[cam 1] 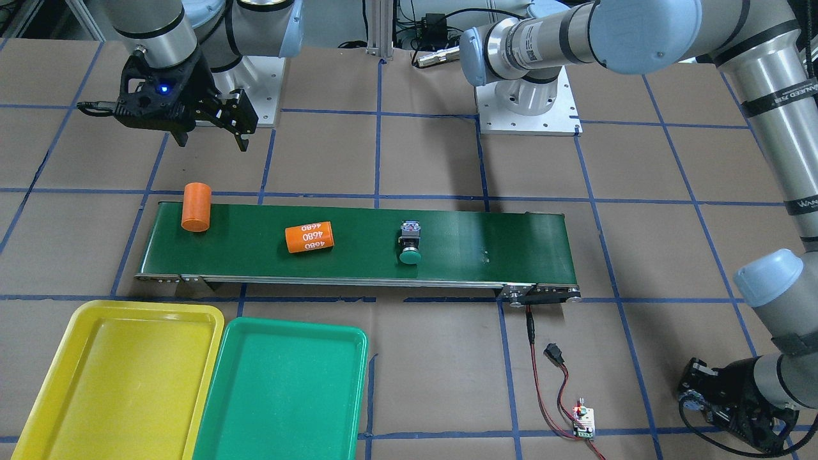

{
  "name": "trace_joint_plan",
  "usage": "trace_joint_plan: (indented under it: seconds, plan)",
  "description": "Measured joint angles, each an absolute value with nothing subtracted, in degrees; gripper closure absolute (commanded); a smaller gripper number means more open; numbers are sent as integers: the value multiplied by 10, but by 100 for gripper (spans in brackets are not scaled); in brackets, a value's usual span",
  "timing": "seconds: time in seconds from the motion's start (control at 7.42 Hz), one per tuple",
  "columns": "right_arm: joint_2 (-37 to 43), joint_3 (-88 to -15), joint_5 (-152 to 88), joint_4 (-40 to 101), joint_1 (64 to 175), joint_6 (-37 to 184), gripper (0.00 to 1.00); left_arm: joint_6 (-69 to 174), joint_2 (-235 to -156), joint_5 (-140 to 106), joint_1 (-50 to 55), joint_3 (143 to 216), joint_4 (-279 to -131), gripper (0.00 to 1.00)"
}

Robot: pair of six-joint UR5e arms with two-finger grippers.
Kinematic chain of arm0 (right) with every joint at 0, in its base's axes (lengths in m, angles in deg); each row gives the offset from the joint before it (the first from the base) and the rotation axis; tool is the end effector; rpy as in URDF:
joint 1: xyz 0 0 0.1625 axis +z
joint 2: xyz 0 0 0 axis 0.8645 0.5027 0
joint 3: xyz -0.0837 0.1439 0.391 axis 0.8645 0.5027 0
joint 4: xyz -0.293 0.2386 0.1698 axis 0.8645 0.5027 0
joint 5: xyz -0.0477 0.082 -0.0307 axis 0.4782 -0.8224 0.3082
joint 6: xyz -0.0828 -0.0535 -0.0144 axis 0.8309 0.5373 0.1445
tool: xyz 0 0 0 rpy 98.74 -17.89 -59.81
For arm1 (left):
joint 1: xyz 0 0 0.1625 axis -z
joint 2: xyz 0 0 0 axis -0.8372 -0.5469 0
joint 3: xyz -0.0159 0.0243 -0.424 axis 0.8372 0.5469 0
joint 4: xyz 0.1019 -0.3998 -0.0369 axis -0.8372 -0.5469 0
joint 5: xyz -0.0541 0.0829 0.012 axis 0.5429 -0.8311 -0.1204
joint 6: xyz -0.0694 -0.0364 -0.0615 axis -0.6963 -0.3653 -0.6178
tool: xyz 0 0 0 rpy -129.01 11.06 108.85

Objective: Sort buttons by color to trays
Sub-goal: 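Grasp the clear button block with the left gripper while right gripper lowers, then place the clear block on the belt while right gripper approaches green button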

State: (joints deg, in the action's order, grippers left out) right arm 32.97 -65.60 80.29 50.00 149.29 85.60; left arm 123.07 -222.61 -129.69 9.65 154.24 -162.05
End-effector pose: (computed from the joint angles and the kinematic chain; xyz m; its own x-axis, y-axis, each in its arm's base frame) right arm 0.1312 -0.4162 0.4329 -0.9962 0.0851 -0.0161 0.0849 0.9963 0.0113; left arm 0.1830 -0.7497 0.1972 -0.8421 0.5344 0.0723 0.5389 0.8391 0.0739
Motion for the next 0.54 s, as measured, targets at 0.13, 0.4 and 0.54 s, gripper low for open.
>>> trace_joint_plan:
  seconds: [0.13, 0.4, 0.54]
  plan:
    - [329, -656, 802, 500, 1493, 856, 0, 1206, -2203, -1293, 104, 1547, -1660, 100]
    - [326, -657, 802, 500, 1493, 857, 0, 1096, -2128, -1278, 150, 1584, -1747, 100]
    - [325, -657, 802, 499, 1493, 857, 0, 1049, -2090, -1274, 176, 1620, -1767, 100]
